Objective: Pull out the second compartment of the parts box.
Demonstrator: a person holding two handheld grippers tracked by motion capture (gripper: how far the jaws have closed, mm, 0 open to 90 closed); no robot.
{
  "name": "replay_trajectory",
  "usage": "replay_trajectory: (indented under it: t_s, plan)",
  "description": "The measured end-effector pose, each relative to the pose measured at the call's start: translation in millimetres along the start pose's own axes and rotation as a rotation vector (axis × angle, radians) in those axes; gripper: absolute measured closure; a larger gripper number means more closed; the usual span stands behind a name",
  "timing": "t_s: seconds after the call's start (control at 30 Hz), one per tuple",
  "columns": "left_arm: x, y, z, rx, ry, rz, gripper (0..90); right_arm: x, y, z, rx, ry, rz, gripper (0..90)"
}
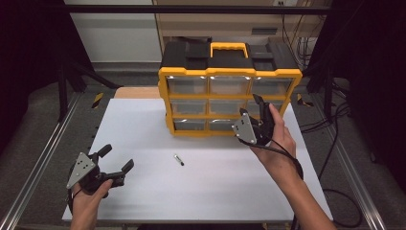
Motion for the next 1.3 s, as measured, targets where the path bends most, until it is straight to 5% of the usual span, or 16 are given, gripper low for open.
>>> replay_trajectory:
  t_s: [0.77,1.3]
  plan:
    - [-1.5,1.7,0.1,-0.003,-0.003,0.006,1.7,9.1,-4.6,17.5,-0.133,-0.034,-0.108,57.6]
    - [-1.4,2.0,0.1,0.001,0.0,0.005,1.8,23.6,-16.2,23.8,-0.176,-0.032,-0.165,65.1]
Point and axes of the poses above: each handheld gripper's, and its own axes: x roughly forward along the jaws, z roughly out of its top, y roughly to its left, the point moved 3 cm from there along x, roughly forward along the jaws, and after that the axes turned 8 degrees about y, right-handed, at the moved point
